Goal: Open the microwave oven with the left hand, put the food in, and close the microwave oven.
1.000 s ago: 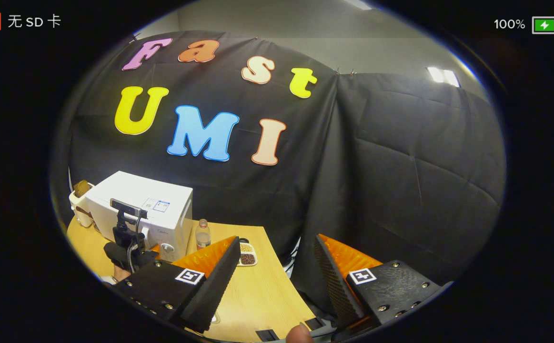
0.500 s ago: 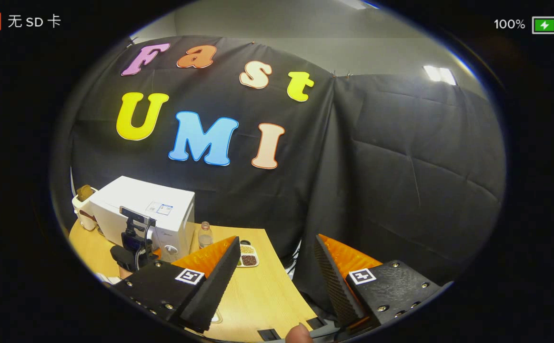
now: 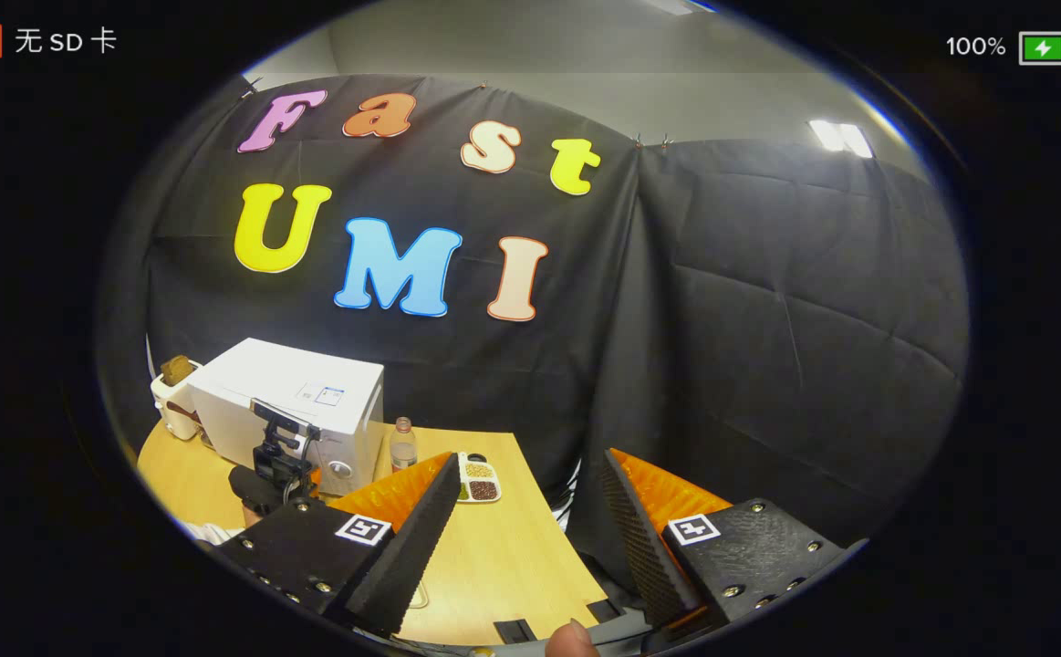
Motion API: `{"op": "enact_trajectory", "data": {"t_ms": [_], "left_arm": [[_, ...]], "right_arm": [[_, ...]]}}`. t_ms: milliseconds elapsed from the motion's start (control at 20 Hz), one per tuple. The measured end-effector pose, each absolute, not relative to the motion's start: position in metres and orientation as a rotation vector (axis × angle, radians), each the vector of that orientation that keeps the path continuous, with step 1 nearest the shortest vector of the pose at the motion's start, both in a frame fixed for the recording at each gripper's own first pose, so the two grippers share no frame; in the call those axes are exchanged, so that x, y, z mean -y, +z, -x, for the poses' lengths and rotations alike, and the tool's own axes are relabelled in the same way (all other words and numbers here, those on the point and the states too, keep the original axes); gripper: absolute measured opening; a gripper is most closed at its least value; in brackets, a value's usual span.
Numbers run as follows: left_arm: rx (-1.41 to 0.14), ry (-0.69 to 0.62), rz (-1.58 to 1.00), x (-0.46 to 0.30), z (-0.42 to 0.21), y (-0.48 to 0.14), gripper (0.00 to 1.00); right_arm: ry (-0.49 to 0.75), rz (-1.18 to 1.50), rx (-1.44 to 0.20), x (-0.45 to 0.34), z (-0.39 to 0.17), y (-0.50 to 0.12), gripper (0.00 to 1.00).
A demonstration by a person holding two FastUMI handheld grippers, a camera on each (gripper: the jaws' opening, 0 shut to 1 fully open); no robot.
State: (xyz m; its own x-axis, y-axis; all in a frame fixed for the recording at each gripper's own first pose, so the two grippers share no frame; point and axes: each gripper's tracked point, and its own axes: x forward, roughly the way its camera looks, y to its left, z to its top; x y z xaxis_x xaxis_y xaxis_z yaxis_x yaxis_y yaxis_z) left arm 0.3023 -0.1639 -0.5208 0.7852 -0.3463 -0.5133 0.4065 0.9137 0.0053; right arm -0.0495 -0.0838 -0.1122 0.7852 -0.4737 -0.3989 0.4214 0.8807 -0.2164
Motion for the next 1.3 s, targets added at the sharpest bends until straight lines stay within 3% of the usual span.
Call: {"op": "enact_trajectory", "data": {"t_ms": [600,800,1050,1300], "left_arm": [[-0.533,-0.436,-0.13,0.157,-0.283,-0.522,0.13],[-0.459,-0.412,-0.163,0.108,-0.212,-0.509,0.13],[-0.483,-0.436,-0.157,0.033,-0.148,-0.502,0.14],[-0.508,-0.363,-0.171,-0.051,-0.109,-0.495,0.24]], "right_arm": [[-0.463,0.088,-0.474,0.079,0.061,-0.123,0.94],[-0.417,0.082,-0.478,0.07,0.045,-0.134,0.94],[-0.318,0.1,-0.511,0.042,0.012,-0.169,0.94],[-0.219,0.07,-0.611,0.001,-0.009,-0.233,0.94]]}}
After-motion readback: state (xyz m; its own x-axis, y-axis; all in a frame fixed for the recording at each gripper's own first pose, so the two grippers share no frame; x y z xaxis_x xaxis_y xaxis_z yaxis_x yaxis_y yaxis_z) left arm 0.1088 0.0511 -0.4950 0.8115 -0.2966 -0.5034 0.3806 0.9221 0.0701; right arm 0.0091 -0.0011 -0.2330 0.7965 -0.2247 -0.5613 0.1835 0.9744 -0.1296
